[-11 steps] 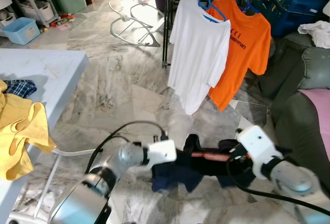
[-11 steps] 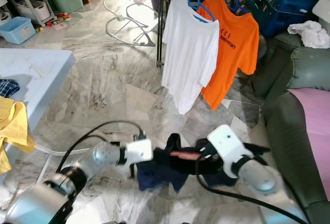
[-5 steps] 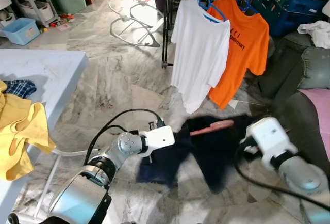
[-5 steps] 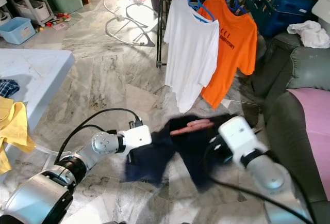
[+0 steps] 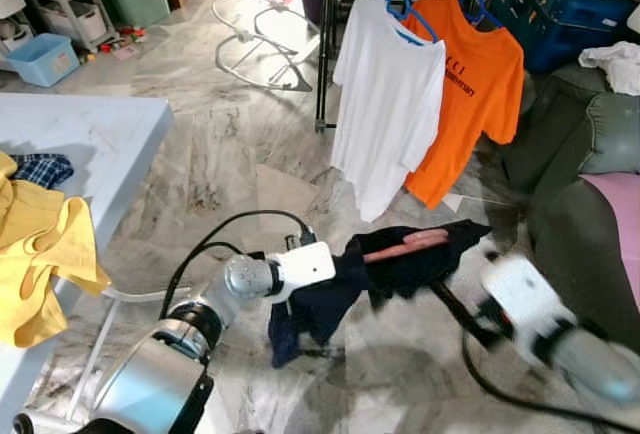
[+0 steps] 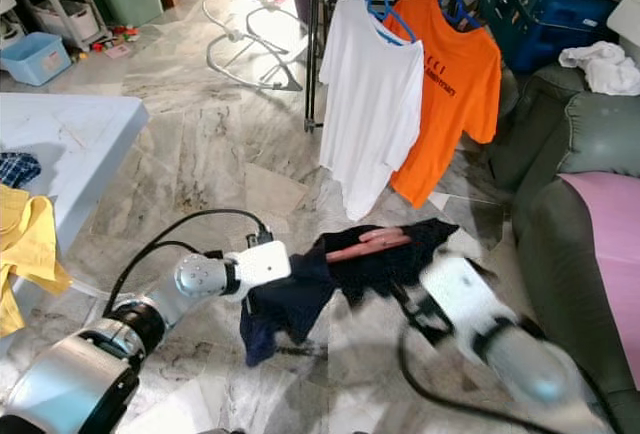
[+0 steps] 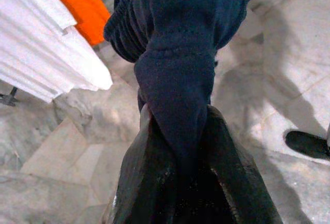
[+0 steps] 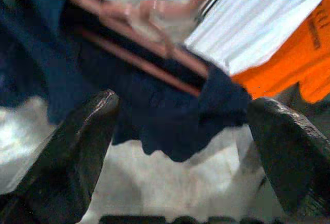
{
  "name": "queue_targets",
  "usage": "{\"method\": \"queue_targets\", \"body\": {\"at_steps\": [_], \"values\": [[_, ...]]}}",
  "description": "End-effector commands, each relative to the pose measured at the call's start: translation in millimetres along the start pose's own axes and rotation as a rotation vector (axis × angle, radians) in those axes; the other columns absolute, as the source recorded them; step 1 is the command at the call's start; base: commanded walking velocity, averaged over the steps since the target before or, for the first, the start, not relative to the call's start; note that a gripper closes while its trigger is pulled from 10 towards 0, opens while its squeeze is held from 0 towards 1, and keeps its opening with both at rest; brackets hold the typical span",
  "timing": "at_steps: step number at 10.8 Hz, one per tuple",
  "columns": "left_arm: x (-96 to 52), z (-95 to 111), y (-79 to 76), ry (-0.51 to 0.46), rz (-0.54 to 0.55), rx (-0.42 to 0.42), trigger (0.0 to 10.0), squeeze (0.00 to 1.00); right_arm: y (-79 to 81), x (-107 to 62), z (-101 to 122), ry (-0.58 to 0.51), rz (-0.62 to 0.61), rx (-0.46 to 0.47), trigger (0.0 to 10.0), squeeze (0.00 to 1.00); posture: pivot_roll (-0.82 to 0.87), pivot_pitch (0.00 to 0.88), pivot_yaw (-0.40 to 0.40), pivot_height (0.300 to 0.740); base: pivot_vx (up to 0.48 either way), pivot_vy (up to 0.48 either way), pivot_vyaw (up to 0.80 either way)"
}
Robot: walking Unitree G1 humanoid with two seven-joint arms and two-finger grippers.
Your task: Hang hanger
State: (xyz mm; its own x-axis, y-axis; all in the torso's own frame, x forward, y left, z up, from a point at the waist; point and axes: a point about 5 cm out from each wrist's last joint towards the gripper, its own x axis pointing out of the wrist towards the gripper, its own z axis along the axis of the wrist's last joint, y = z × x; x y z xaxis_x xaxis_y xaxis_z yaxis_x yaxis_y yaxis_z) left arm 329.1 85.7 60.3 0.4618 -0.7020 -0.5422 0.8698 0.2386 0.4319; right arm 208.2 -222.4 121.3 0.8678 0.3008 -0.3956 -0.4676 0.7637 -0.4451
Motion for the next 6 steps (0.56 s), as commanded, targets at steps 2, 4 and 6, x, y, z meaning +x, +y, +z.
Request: {"method": "queue_targets", "body": {"at_steps": [2, 4, 6], "values": [[-3.8, 13, 13.9, -0.053, -0.001, 0.058, 0.0, 0.00, -12.6, -18.4, -12, 0.053, -0.024, -0.052, 10.0, 1.00, -0.13, 0.081, 0.002, 0.740, 0.000, 0.000, 0.00], [-8.7, 24, 18.9, -0.127, -0.082, 0.116, 0.0, 0.00, -18.3, -30.6, -28, 0.119, -0.038, -0.103, 10.0, 1.00, -0.14, 0.089, 0.011, 0.740, 0.000, 0.000, 0.00], [-12.7, 28, 15.3, -0.158, -0.190, 0.202, 0.0, 0.00, -23.9, -31.9, -24, 0.104, -0.015, -0.196, 10.0, 1.00, -0.14, 0.101, 0.014, 0.740, 0.000, 0.000, 0.00]]}}
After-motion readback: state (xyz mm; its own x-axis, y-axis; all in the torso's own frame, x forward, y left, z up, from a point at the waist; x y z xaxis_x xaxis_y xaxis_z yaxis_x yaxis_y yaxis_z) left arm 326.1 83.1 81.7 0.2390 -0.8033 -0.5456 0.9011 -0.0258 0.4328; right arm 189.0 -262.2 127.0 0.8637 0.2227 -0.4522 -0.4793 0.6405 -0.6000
